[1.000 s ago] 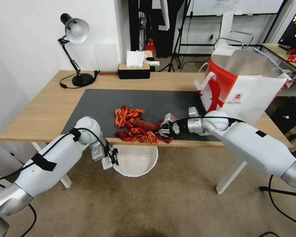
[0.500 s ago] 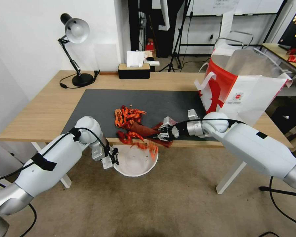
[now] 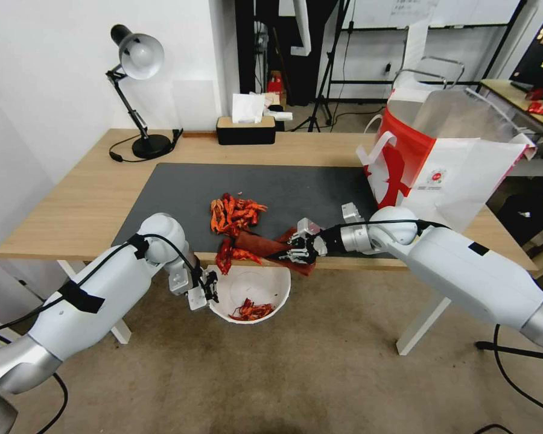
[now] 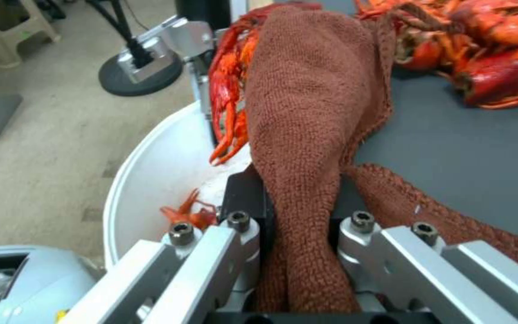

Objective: Sweep shrimp from table into container with towel, then put container into takeout bag.

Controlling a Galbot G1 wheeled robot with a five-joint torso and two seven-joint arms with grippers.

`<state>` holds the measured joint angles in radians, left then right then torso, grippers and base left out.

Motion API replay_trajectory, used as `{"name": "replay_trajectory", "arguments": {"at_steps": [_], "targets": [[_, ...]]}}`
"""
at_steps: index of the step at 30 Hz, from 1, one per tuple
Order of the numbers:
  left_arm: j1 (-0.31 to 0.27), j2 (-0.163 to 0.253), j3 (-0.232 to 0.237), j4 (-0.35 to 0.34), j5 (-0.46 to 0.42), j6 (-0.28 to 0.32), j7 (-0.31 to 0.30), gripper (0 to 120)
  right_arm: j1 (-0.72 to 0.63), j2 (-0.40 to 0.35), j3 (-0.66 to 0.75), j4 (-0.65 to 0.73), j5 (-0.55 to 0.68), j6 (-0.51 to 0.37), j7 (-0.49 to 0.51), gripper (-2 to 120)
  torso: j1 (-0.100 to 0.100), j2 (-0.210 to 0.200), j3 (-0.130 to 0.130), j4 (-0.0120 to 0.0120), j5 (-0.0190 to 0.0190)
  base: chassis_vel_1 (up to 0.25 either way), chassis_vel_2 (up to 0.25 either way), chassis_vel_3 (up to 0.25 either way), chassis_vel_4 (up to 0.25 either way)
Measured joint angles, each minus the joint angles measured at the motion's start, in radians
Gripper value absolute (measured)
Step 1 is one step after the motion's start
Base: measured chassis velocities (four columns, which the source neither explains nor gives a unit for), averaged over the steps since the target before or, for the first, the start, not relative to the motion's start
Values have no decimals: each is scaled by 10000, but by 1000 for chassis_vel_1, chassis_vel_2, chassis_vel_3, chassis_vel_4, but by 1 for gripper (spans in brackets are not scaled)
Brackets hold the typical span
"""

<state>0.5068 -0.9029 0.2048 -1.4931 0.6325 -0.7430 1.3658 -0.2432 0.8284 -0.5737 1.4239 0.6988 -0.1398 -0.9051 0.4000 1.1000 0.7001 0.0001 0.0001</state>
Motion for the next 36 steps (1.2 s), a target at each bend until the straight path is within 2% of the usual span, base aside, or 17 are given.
{"name": "replay_trajectory", "arguments": {"at_steps": [13,28,36], "targets": [[-64,-9,23,38,5,-39,-12,0,-452,-193,160,296,-277,-36,-555,10,-1,0,-1,0,-1,0,0,0,0],[49,17,-32,80,34,-151,-21,0,-535,-248,243,407,-342,-144,-733,10,0,0,0,-1,-1,0,0,0,0],[-17,38,-39,83,34,-153,-21,0,-388,-205,460,661,325,-316,-811,10,0,-1,0,-2,-1,0,0,0,0]]}}
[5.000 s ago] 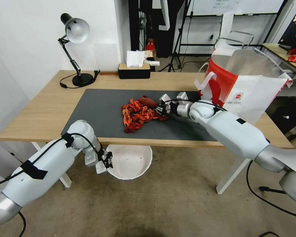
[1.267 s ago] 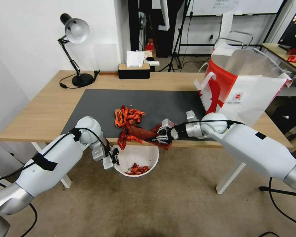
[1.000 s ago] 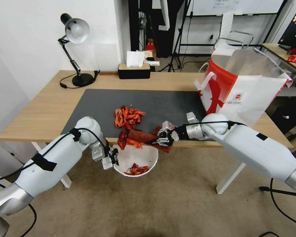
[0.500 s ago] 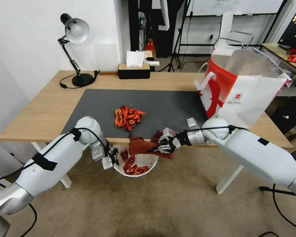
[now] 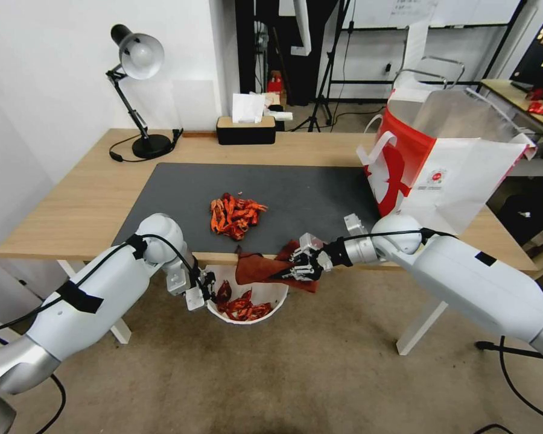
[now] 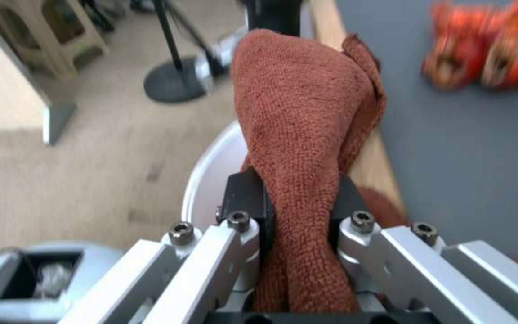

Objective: Sweep shrimp from table into container with towel, then put container into takeout bag.

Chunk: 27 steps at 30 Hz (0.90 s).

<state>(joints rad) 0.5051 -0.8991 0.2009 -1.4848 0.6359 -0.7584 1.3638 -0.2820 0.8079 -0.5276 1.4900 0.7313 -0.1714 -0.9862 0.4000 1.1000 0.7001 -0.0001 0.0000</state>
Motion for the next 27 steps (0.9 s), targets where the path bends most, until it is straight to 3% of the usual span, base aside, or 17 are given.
{"name": "replay_trajectory", "arguments": {"at_steps": [5,10,17,27], "targets": [[100,61,-80,-8,0,-4,0,0,736,301,152,-84,1339,-122,620,10,-1,0,0,0,-1,0,0,0,0],[216,236,-172,-162,-1,-1,0,0,1684,858,154,-807,1592,-82,1301,10,1,0,0,1,-1,0,0,0,0],[395,586,-369,-291,-27,0,-17,0,3151,2499,-290,-3066,509,327,2138,10,1,0,0,8,-4,0,0,0,0],[407,552,-440,-71,-38,-120,-50,0,3313,3510,-423,-5322,-963,746,2305,10,2,0,1,-5,-1,0,0,0,0]]}}
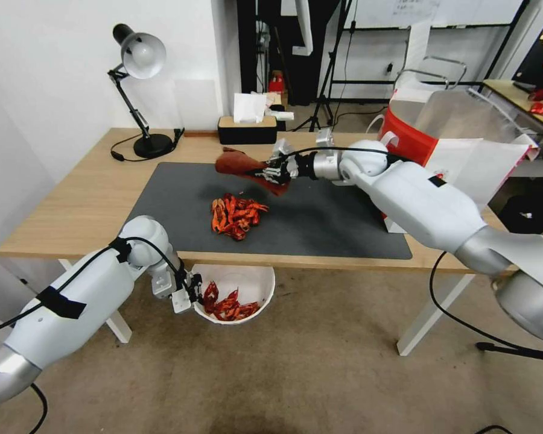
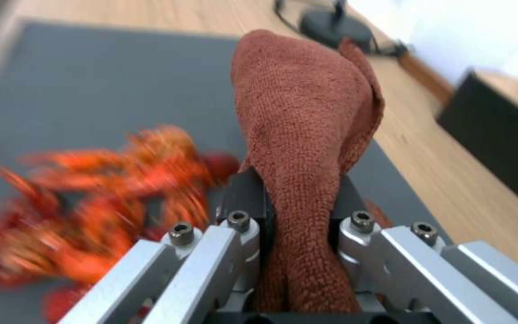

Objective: Sweep shrimp from table into container with towel, then put container into takeout bag.

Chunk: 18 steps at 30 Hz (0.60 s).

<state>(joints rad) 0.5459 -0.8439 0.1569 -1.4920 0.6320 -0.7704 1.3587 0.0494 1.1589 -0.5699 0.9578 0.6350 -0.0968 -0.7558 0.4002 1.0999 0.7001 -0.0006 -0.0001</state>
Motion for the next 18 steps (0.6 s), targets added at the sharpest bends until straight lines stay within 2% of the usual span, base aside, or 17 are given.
{"name": "replay_trajectory", "arguments": {"at_steps": [4,8,10,18], "targets": [[-29,13,-27,74,-9,-76,-27,0,0,586,74,-1094,-444,294,-104,10,-1,0,-2,8,0,0,0,0,0],[-47,35,-56,108,-13,-120,-29,0,-1,947,164,-1816,-693,457,-226,10,-1,0,-2,8,0,0,0,0,0],[-34,77,-92,117,-20,-144,-30,0,-1,1369,294,-2687,-940,702,-358,10,0,0,-1,4,0,0,0,0,0],[-8,179,-162,111,-41,-182,-31,0,-59,2100,642,-3737,-1280,920,-351,10,-1,0,-2,7,0,0,0,0,0]]}}
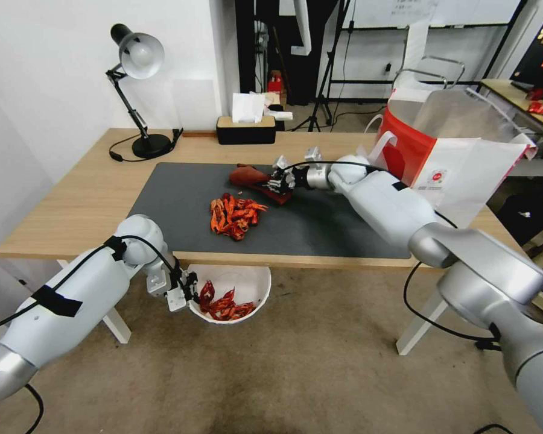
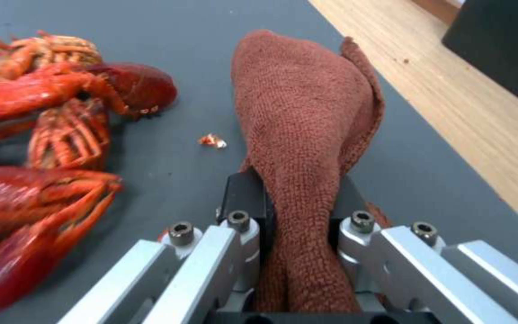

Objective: Sweep shrimp from table into container with towel, then put container into takeout bag.

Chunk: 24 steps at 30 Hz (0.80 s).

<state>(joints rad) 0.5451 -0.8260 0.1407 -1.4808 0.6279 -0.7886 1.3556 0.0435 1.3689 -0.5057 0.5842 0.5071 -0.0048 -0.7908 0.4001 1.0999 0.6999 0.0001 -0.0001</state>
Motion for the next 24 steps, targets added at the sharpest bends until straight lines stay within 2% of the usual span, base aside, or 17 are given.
{"name": "replay_trajectory", "arguments": {"at_steps": [2,10,21,24], "targets": [[44,22,-75,-7,-12,-9,-2,0,-75,394,70,-380,-201,2,317,10,0,0,0,1,0,0,0,0,0],[58,21,-120,-39,-24,-11,-3,0,-205,753,146,-676,-244,22,433,10,-3,1,-2,-5,1,0,0,0,0],[118,57,-173,-111,-35,-7,-3,0,-266,856,64,-829,-92,232,-789,10,-5,3,-4,-2,3,0,0,0,0],[206,88,-252,-145,-35,-6,-3,0,-284,731,-12,-763,32,392,-1577,10,-4,3,-2,3,4,0,0,0,0]]}}
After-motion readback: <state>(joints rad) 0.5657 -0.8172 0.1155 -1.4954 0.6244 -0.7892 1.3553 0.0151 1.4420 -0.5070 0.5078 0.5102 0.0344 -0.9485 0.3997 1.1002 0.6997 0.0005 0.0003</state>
